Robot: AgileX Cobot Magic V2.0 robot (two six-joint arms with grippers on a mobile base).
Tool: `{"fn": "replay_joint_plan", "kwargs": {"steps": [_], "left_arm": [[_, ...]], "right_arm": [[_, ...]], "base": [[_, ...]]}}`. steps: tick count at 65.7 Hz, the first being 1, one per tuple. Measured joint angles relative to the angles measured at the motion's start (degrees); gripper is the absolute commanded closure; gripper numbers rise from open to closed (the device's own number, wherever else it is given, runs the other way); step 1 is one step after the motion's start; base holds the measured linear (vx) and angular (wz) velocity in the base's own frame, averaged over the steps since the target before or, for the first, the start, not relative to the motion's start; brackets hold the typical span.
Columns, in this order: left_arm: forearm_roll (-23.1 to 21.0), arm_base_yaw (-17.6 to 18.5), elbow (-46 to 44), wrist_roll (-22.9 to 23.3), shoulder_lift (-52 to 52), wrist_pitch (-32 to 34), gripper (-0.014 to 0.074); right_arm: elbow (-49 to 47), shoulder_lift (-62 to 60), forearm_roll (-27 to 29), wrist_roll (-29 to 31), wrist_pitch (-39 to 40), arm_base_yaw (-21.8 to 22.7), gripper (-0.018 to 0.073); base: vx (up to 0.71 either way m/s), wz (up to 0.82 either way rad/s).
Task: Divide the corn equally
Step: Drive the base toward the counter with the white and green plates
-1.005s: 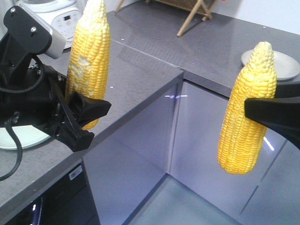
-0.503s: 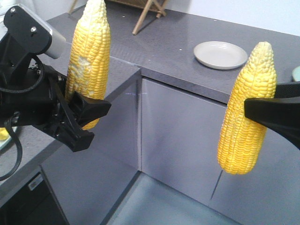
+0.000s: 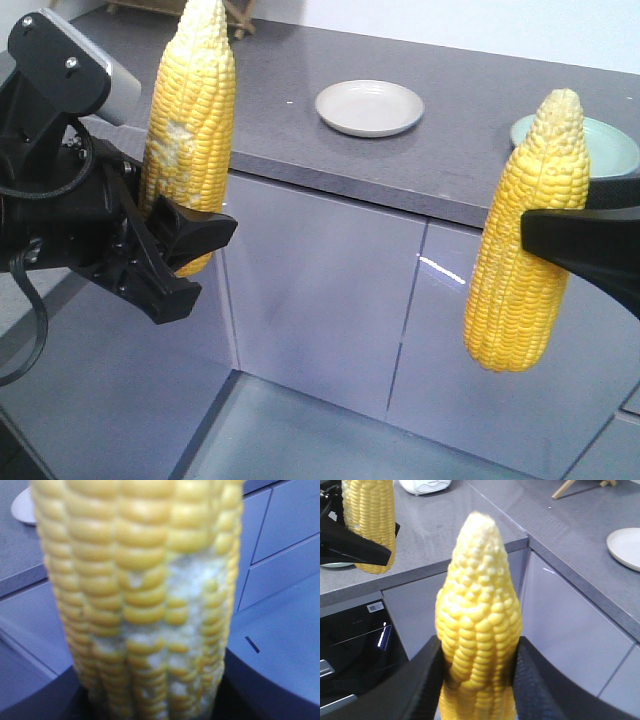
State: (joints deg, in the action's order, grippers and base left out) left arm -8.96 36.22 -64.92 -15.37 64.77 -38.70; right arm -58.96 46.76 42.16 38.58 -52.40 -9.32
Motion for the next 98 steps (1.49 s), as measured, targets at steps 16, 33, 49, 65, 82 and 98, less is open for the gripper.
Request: {"fn": "replay_joint_plan", "kwargs": {"steps": [16, 33, 49, 65, 82, 98], "left_arm": [[0.0, 0.0, 0.0, 0.0, 0.0, 0.0, 0.0324], [0.0, 0.0, 0.0, 0.0, 0.0, 0.0, 0.0324], [0.0, 0.0, 0.0, 0.0, 0.0, 0.0, 0.0324], [0.0, 0.0, 0.0, 0.0, 0.0, 0.0, 0.0324], [0.0, 0.0, 0.0, 0.0, 0.0, 0.0, 0.0324], [0.0, 0.0, 0.0, 0.0, 0.0, 0.0, 0.0324]], "right_arm": [[0.0, 0.0, 0.0, 0.0, 0.0, 0.0, 0.0364], [0.0, 0.0, 0.0, 0.0, 0.0, 0.0, 0.0364], [0.0, 0.0, 0.0, 0.0, 0.0, 0.0, 0.0364], [0.0, 0.0, 0.0, 0.0, 0.0, 0.0, 0.0364], [0.0, 0.0, 0.0, 0.0, 0.0, 0.0, 0.0364], [0.0, 0.0, 0.0, 0.0, 0.0, 0.0, 0.0364]], "base": [[0.0, -0.31], [0.01, -0.25], [0.01, -0.2], [0.02, -0.17], [0.04, -0.16], [0.06, -0.2]]}}
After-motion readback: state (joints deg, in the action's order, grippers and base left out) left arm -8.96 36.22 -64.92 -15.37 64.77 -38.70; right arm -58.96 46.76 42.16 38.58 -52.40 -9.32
